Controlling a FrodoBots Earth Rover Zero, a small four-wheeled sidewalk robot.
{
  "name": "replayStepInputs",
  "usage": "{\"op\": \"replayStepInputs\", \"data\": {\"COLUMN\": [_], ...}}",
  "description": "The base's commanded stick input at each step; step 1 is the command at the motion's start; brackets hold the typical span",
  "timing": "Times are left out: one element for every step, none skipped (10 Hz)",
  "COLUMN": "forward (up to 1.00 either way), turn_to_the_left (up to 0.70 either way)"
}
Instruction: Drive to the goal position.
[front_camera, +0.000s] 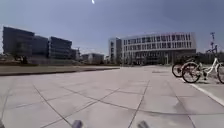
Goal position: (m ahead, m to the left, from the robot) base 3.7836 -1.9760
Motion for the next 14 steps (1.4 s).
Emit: {"op": "replayStepInputs", "data": {"forward": [0.85, 0.85, 0.85, 0.85, 0.85, 0.85, 0.85, 0.85, 0.85, 0.85, 0.85, 0.85, 0.85, 0.85], "turn_to_the_left": [0.0, 0.0, 0.0, 0.0, 0.0, 0.0, 0.0, 0.0, 0.0, 0.0, 0.0, 0.0, -0.34, -0.34]}}
